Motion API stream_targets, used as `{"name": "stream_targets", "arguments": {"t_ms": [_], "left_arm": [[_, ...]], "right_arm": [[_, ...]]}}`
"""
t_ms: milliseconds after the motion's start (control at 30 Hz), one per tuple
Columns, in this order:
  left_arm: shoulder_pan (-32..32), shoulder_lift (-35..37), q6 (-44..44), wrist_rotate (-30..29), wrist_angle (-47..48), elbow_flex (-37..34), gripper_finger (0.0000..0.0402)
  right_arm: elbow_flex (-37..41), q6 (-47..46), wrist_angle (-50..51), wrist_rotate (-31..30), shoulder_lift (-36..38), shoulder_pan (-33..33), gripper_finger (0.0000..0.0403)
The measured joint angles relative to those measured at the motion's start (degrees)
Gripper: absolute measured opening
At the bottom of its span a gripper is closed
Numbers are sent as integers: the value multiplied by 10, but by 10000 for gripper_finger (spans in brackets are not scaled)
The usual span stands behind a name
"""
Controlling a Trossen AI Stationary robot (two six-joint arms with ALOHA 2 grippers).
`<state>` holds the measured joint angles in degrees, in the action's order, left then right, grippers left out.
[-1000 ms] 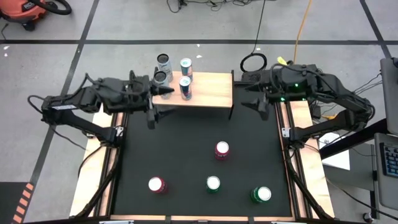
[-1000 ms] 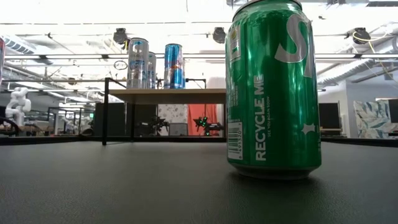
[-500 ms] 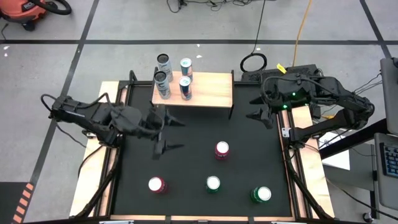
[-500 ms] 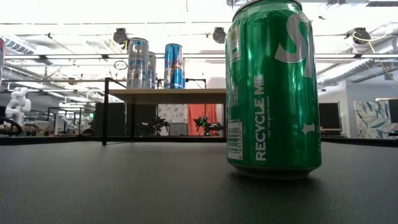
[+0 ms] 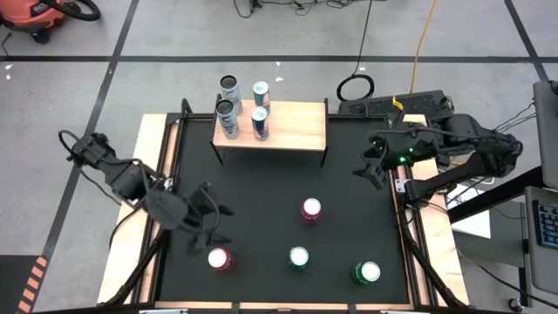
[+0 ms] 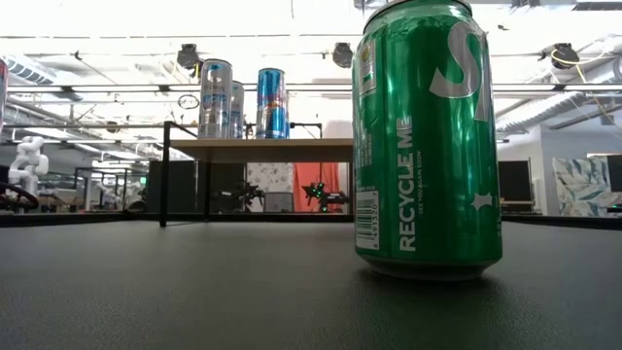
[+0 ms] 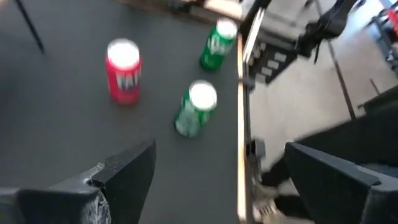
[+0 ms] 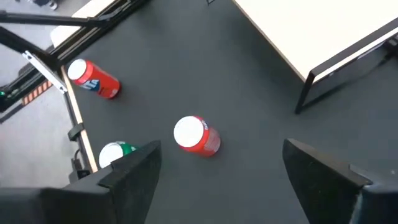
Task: Place canned beverage on shelf
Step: Put the right orange soda can on the shelf
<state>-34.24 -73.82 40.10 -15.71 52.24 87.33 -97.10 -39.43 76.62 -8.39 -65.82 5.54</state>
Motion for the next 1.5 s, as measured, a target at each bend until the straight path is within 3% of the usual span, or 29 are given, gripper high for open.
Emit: {"name": "stream_targets", "arguments": {"t_ms": [233, 533, 900, 1367, 1500], "left_arm": [[-66, -13, 75, -32, 48, 0, 358], [-71, -69, 73, -59, 33, 0, 358], [-1, -134, 13, -73, -63, 0, 358], [131, -169, -46, -6, -202, 0, 358], [156, -172, -57, -6, -242, 0, 358]], "right_arm": [[0, -30, 0, -24, -10, 43, 313], [0, -36, -1, -37, -47, 98, 313], [0, -23, -1, -40, -77, 170, 313], [0, 169, 0, -151, -51, 181, 313], [0, 191, 0, -154, -47, 173, 313]]}}
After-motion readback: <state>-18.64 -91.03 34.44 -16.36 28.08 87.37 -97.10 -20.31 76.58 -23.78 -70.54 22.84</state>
